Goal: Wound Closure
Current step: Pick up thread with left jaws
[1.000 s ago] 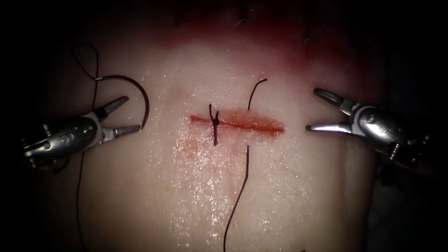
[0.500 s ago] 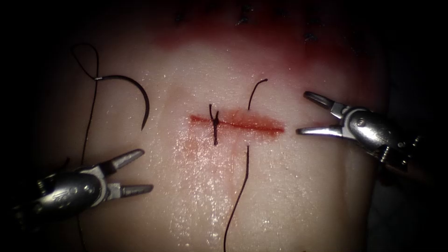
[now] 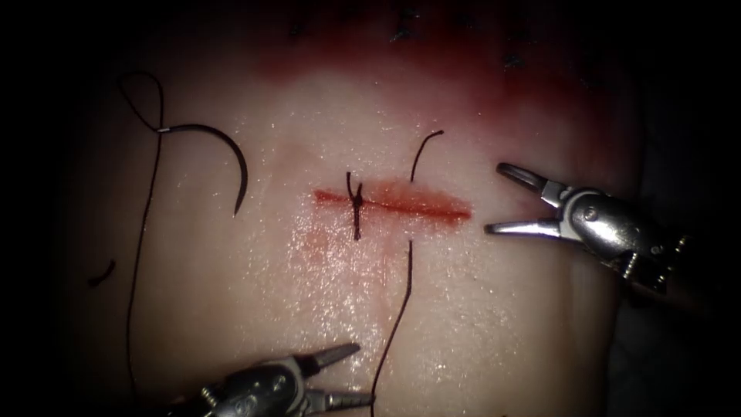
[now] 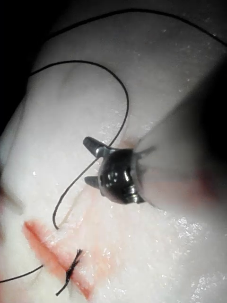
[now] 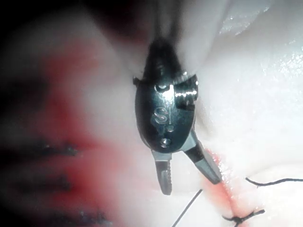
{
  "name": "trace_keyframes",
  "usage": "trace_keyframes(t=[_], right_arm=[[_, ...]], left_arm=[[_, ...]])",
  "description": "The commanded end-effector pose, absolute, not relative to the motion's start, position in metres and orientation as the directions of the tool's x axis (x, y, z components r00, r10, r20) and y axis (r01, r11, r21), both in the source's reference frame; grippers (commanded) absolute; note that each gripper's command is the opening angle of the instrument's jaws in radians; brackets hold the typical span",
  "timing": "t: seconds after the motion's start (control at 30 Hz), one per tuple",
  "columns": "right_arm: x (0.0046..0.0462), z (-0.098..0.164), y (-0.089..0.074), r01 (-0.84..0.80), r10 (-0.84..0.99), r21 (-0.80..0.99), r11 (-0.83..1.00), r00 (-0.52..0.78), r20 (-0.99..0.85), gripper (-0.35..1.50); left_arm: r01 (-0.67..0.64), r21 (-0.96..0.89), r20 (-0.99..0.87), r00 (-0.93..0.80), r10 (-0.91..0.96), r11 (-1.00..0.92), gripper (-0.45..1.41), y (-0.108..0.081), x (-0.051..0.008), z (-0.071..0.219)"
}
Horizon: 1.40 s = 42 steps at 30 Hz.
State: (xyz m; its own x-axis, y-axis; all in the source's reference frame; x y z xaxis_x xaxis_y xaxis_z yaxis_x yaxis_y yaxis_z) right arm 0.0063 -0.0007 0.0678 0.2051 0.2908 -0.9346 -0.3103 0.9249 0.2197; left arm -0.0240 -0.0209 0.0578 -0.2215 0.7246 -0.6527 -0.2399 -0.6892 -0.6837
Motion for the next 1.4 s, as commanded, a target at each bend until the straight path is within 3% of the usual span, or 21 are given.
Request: trace_keyframes(t=[0.03, 0.6, 1.13, 1.23, 1.27, 1.33, 1.4], right_arm=[[0.007, 0.0684, -0.0007, -0.309, 0.291, 0.221, 0.925, 0.203, -0.935, 1.46], [0.0072, 0.0684, -0.0009, -0.311, 0.29, 0.219, 0.925, 0.203, -0.935, 1.46], [0.0077, 0.0683, -0.0012, -0.31, 0.289, 0.219, 0.925, 0.199, -0.936, 1.46], [0.0077, 0.0684, -0.0012, -0.31, 0.289, 0.219, 0.925, 0.2, -0.936, 1.46], [0.0077, 0.0684, -0.0012, -0.31, 0.288, 0.219, 0.925, 0.2, -0.937, 1.46], [0.0077, 0.0684, -0.0013, -0.31, 0.287, 0.218, 0.926, 0.199, -0.937, 1.46], [0.0077, 0.0684, -0.0017, -0.299, 0.283, 0.218, 0.929, 0.194, -0.939, 1.43]], left_arm=[[-0.236, -0.689, -0.647, -0.225, 0.729, -0.685, 0.78, -0.0211, -0.0248, 0.0588], [-0.141, -0.804, -0.54, -0.235, 0.808, -0.578, 0.77, -0.0257, -0.0263, 0.0635], [-0.143, -0.82, -0.513, -0.244, 0.823, -0.554, 0.68, -0.0273, -0.0269, 0.0642], [-0.155, -0.847, -0.468, -0.234, 0.852, -0.508, 0.53, -0.027, -0.0271, 0.0642], [-0.148, -0.858, -0.452, -0.234, 0.861, -0.491, 0.33, -0.0269, -0.0271, 0.0642], [-0.113, -0.874, -0.443, -0.219, 0.869, -0.473, -0.33, -0.0263, -0.0268, 0.0643], [-0.072, -0.88, -0.449, -0.193, 0.872, -0.469, -0.35, -0.0252, -0.0261, 0.0642]])
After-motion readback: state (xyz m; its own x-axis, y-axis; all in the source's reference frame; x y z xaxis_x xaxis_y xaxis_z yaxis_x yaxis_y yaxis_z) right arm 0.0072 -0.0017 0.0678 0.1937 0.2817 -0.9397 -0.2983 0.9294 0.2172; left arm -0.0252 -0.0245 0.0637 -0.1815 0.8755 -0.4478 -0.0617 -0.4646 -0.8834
